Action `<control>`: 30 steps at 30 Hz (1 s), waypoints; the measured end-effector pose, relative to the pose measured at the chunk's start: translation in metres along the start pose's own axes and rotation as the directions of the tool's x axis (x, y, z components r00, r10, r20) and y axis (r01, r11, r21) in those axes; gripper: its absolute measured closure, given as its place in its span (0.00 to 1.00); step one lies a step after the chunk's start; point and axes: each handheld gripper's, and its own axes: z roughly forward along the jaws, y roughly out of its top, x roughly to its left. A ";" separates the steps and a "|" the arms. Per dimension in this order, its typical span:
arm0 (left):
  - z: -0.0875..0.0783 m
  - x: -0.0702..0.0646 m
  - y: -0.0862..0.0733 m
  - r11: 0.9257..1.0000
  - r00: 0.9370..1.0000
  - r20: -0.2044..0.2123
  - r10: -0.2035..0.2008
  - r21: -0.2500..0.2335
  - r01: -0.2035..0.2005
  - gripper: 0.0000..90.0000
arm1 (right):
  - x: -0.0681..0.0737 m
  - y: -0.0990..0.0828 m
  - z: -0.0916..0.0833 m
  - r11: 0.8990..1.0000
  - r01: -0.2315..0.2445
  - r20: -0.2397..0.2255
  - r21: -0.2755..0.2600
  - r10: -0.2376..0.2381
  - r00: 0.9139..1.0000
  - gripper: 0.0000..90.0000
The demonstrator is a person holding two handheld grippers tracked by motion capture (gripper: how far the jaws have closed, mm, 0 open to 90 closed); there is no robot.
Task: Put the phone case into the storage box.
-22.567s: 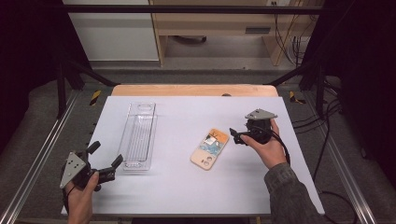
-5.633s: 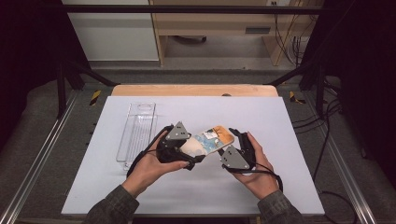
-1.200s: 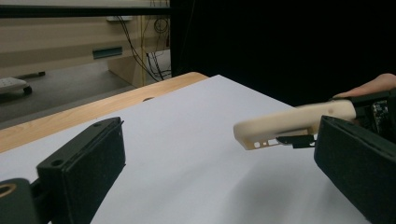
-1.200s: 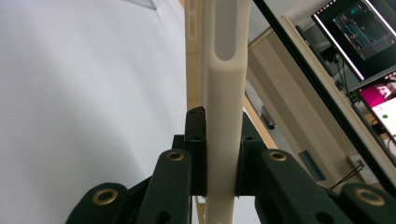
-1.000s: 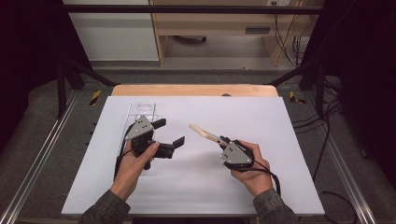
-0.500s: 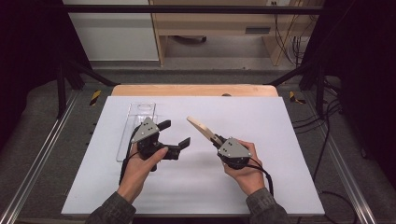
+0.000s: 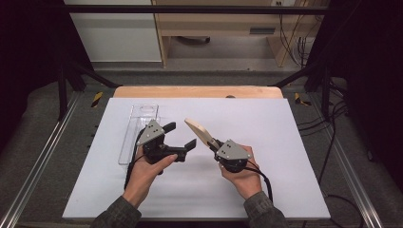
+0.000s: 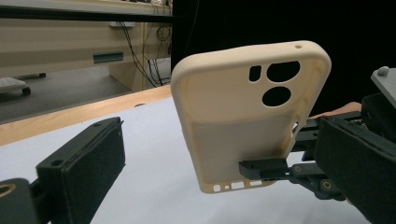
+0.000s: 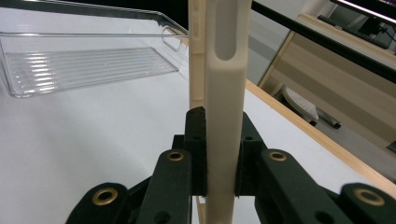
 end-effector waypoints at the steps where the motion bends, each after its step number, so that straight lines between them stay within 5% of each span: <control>1: 0.000 0.000 0.000 1.000 1.000 0.000 0.001 0.000 -0.001 0.02 | 0.000 0.000 0.001 1.000 -0.004 -0.002 0.000 0.004 1.000 0.88; 8: 0.005 -0.001 -0.002 1.000 1.000 0.001 -0.012 -0.005 0.012 0.02 | 0.002 0.000 0.005 0.999 -0.039 -0.017 -0.006 0.038 0.999 0.88; 30: 0.014 -0.004 -0.004 0.999 0.999 0.012 -0.052 -0.006 0.052 0.02 | 0.006 0.000 0.008 0.999 -0.038 -0.032 0.001 0.038 0.999 0.88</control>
